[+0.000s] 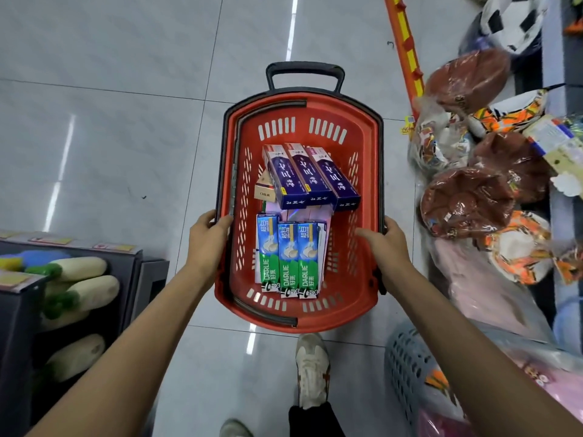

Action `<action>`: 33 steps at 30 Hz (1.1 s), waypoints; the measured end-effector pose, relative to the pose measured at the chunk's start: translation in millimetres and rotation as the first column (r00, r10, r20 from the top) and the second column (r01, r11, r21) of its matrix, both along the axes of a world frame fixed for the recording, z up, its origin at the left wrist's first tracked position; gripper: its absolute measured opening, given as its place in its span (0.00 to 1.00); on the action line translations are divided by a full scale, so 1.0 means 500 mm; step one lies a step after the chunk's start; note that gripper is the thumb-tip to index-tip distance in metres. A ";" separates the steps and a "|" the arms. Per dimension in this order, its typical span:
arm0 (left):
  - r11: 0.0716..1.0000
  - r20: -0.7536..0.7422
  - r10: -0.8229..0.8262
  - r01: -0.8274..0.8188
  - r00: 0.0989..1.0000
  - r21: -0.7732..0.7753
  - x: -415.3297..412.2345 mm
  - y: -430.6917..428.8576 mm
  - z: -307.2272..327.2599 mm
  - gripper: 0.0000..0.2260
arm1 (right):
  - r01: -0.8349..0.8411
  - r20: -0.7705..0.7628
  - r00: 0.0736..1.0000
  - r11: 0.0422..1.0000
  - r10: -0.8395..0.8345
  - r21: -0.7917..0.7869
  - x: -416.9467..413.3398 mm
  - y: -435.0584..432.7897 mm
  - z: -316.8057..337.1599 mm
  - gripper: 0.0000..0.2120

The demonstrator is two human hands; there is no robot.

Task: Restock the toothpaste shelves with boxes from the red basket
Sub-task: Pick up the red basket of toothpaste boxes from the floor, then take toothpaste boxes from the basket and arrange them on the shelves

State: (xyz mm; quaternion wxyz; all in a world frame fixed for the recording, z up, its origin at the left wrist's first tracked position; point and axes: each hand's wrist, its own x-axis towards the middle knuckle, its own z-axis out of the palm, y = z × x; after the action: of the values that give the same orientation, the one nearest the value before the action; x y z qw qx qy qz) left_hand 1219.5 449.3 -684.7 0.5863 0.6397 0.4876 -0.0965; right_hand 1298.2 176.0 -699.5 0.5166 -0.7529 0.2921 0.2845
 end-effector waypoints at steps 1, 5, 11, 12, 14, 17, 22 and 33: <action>0.999 -0.010 0.028 -0.028 1.000 -0.023 0.004 0.001 0.000 0.15 | 0.021 -0.004 1.000 1.000 -0.021 0.009 0.002 0.002 -0.005 0.22; 0.991 -0.048 0.078 -0.083 0.996 -0.109 0.009 0.007 0.004 0.11 | 0.151 -0.061 0.987 0.987 -0.147 0.059 0.016 0.005 -0.005 0.16; 0.973 -0.057 0.084 -0.094 0.995 -0.212 -0.028 0.008 0.012 0.14 | 0.242 -0.136 0.963 0.968 -0.231 0.067 -0.008 -0.004 0.009 0.12; 0.966 -0.054 0.101 -0.111 0.993 -0.234 -0.038 0.006 0.016 0.17 | 0.258 -0.142 0.959 0.964 -0.246 0.067 -0.021 -0.005 0.010 0.13; 0.925 -0.058 0.189 -0.197 0.980 -0.324 -0.061 0.004 0.026 0.20 | 0.294 -0.180 0.945 0.950 -0.272 0.105 -0.045 -0.009 0.023 0.15; 0.848 -0.100 0.328 -0.340 0.939 -0.406 -0.108 -0.001 0.043 0.23 | 0.412 -0.246 0.898 0.892 -0.364 0.184 -0.097 -0.012 0.040 0.12; 0.810 -0.130 0.393 -0.410 0.910 -0.419 -0.234 -0.006 0.073 0.25 | 0.603 -0.226 0.793 0.780 -0.566 0.164 -0.233 -0.005 0.079 0.10; 0.803 -0.019 0.406 -0.367 0.914 -0.469 -0.480 0.015 0.187 0.26 | 0.712 -0.167 0.701 0.692 -0.693 0.116 -0.503 0.029 0.189 0.10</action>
State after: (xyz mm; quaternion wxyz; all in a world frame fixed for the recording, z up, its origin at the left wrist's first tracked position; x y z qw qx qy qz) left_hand 979.4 456.8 -591.0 0.7485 0.3716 0.5458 -0.0620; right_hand 1046.4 190.6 -604.8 0.6318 -0.5194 0.5604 0.1302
